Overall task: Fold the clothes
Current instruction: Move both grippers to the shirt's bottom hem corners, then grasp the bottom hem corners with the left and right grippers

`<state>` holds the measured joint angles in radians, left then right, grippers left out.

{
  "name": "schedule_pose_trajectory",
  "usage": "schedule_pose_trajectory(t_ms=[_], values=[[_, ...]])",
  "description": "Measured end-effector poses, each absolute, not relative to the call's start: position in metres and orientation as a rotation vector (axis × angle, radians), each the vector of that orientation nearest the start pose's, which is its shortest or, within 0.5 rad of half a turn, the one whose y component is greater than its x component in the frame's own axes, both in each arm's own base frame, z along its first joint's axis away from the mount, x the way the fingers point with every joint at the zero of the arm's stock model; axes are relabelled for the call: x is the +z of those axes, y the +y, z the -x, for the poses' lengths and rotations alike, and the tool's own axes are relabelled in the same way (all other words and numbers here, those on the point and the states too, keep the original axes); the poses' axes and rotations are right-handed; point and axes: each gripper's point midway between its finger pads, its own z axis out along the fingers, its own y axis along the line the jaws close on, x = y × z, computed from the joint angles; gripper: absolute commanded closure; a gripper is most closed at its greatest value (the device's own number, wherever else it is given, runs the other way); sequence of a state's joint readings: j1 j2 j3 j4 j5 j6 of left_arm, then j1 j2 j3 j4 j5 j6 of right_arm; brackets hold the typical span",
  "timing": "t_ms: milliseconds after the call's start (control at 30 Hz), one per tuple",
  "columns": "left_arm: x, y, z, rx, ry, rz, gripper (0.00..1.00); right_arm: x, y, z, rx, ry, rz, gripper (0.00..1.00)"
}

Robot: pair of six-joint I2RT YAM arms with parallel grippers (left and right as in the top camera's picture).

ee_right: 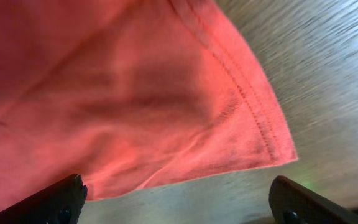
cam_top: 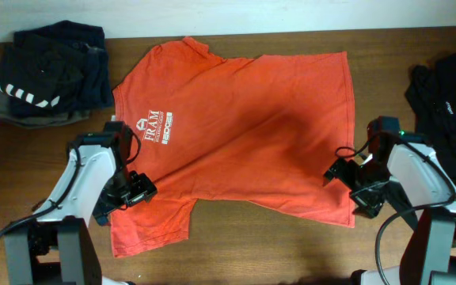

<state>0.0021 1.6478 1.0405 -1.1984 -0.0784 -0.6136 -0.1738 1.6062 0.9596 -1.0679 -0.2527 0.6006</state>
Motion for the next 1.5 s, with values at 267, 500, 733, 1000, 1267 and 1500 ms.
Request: schedule_pose_trajectory(t_ms=[267, 500, 733, 1000, 1267, 1500], values=[[0.029, 0.023, -0.205, 0.177, 3.232, 0.963, 0.04, 0.025, 0.010, -0.209, 0.381, 3.113, -1.300, 0.01], [0.029, 0.014, -0.198, 0.084, 3.296, 0.895, 0.09, 0.007, 0.014, -0.194, 0.387, 3.125, -1.322, 0.01], [0.030, 0.018, -0.174, 0.188, 3.356, 0.956, 0.09, 0.000, 0.014, -0.192, 0.388, 3.114, -1.325, 0.01], [0.020, 0.018, -0.148, 0.257, 3.387, 1.067, 0.09, -0.002, 0.014, -0.194, 0.387, 3.077, -1.360, 0.01], [0.012, 0.017, -0.146, 0.255, 3.371, 1.086, 0.09, -0.002, 0.013, -0.196, 0.383, 3.045, -1.388, 0.01], [0.006, 0.011, -0.141, 0.195, 3.377, 1.115, 0.11, -0.003, 0.012, -0.196, 0.373, 3.030, -1.411, 0.18]])
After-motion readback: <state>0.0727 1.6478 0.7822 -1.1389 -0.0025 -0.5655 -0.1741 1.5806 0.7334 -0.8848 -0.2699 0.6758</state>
